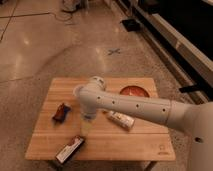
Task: Push the eraser across the table
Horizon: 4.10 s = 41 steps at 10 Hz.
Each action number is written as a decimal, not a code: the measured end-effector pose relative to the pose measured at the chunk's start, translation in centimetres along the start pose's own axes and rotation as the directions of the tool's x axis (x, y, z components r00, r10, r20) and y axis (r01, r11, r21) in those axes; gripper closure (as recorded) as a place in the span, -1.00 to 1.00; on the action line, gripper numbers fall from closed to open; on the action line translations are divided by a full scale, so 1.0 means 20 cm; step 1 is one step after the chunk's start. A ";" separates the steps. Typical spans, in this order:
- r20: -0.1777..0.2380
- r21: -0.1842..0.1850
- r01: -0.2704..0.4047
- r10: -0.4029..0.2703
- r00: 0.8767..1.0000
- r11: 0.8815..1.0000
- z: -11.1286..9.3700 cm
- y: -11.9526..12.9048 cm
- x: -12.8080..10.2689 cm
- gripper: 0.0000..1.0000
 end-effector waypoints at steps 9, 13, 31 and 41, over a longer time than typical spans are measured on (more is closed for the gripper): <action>0.000 -0.002 0.000 0.000 1.000 1.000 0.00 0.00 0.00 -0.60; 0.000 -0.001 0.000 0.000 1.000 1.000 0.00 0.00 0.00 -0.60; 0.051 -0.065 0.038 -0.035 0.998 0.997 0.30 0.00 -0.03 0.35; 0.043 -0.005 0.040 -0.040 0.998 0.999 0.46 -0.18 -0.01 1.00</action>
